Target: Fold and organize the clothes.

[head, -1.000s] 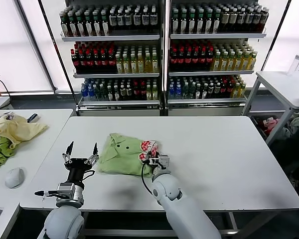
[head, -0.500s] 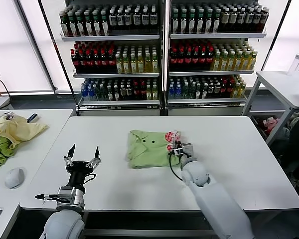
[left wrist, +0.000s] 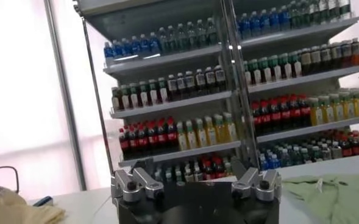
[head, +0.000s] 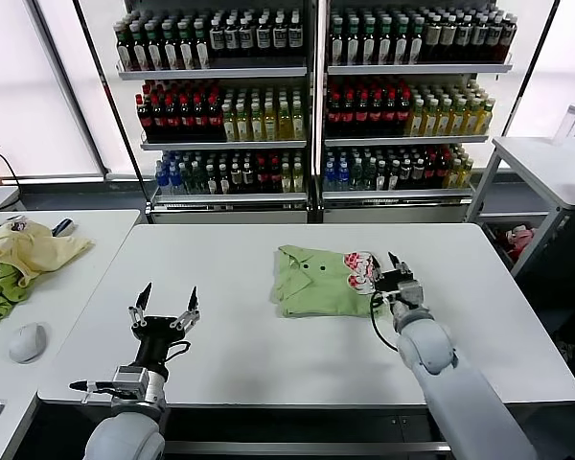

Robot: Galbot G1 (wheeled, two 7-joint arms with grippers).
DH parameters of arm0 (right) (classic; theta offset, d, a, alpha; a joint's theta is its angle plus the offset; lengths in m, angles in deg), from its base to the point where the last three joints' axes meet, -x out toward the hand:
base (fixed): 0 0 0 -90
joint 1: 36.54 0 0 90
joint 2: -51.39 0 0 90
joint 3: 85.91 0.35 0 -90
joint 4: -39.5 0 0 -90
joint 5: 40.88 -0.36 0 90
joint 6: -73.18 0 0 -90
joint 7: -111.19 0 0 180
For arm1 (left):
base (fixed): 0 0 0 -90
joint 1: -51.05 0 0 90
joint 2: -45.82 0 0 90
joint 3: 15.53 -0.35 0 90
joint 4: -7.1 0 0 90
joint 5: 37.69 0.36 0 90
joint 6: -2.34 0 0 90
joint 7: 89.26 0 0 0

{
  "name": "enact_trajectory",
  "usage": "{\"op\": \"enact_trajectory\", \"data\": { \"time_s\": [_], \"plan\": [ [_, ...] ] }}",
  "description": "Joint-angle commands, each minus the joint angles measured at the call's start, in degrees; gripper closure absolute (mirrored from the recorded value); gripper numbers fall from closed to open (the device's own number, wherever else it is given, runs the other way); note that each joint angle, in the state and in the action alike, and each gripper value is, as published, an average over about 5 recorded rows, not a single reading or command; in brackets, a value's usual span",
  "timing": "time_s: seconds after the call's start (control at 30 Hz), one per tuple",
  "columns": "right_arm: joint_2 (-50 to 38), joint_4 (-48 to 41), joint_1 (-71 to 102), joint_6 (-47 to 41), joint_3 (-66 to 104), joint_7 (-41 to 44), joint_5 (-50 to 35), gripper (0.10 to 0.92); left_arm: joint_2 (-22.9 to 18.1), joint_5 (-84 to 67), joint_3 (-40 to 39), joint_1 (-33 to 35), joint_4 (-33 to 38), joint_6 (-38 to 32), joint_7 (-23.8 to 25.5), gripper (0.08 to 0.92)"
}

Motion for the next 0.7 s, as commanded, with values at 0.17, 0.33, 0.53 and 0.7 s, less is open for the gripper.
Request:
{"op": "enact_trajectory", "data": {
  "time_s": [0.17, 0.33, 0.53, 0.7],
  "plan": [
    [-0.8, 28.1, 31.7, 9.2, 21.3, 3.1, 1.6, 0.363, -3.3, -2.1, 0.4, 4.5, 6.2, 3.6, 4.6, 0.177],
    [0.6, 31.3, 36.3, 9.9, 22.6, 4.5, 1.8, 0.234, -4.5, -3.0, 0.5, 6.4, 8.5, 4.1, 6.3, 0.177],
    [1.8, 32.3, 35.6, 10.3, 21.9, 3.6, 2.8, 0.203, -5.4, -3.8, 1.0, 7.6, 9.8, 4.4, 7.3, 0.177],
    [3.2, 33.1, 35.6, 10.0, 21.3, 2.5, 3.9, 0.203, -5.5, -4.8, 1.8, 8.3, 11.1, 4.6, 8.1, 0.177]
  ]
}}
